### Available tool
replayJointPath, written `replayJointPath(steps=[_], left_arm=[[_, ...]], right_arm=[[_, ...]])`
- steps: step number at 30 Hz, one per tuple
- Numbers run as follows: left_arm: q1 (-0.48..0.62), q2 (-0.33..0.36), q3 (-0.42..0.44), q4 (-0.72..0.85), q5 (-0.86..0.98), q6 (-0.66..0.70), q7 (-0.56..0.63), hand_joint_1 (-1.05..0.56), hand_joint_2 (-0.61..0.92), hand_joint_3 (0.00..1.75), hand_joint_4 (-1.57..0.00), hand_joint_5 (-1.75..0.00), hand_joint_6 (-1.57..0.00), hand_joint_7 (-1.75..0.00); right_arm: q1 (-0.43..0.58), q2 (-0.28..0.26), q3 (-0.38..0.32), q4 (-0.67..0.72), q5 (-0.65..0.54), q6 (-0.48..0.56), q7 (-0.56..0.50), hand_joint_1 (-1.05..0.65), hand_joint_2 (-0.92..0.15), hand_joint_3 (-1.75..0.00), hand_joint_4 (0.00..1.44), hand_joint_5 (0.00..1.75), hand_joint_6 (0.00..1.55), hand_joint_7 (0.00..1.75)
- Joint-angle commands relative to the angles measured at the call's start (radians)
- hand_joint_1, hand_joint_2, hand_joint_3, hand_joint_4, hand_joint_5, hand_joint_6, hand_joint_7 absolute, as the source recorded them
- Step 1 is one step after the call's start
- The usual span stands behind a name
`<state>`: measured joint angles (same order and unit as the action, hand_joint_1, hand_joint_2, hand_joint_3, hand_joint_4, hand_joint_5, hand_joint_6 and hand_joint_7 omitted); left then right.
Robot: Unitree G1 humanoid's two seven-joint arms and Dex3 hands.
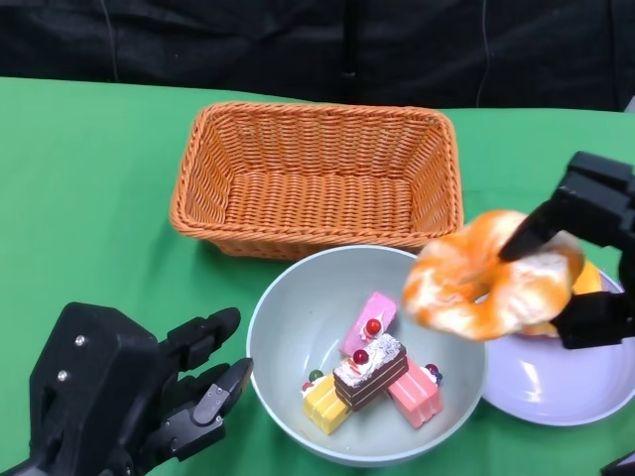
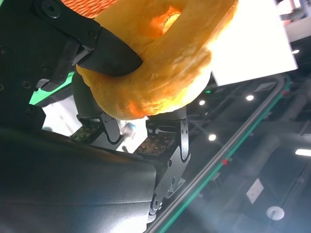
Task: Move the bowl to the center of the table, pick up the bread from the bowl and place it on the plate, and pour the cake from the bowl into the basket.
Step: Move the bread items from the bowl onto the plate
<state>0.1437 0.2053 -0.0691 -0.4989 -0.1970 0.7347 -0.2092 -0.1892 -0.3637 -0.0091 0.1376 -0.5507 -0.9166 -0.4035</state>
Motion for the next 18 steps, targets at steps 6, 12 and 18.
replayJointPath(steps=[6, 12, 18], left_arm=[[0.003, 0.026, 0.012, -0.014, 0.001, 0.007, -0.007, -0.54, 0.92, 0.63, -0.13, -0.17, -0.18, 0.00], [0.005, 0.028, 0.024, -0.008, -0.014, 0.002, -0.012, -0.54, 0.92, 0.62, -0.13, -0.17, -0.19, 0.00], [0.001, 0.028, 0.023, -0.020, -0.012, 0.022, -0.003, -0.54, 0.92, 0.62, -0.13, -0.16, -0.18, 0.00]], right_arm=[[0.050, -0.065, -0.089, 0.016, -0.011, 0.090, 0.043, -0.11, -0.03, -1.75, 1.06, 1.75, 0.96, 1.48], [0.049, -0.095, -0.093, 0.088, -0.061, 0.138, 0.023, 0.00, 0.02, -1.75, 1.07, 1.75, 0.99, 1.45], [0.024, -0.100, -0.072, 0.174, -0.096, 0.190, -0.009, 0.03, 0.03, -1.75, 1.07, 1.75, 1.00, 1.43]])
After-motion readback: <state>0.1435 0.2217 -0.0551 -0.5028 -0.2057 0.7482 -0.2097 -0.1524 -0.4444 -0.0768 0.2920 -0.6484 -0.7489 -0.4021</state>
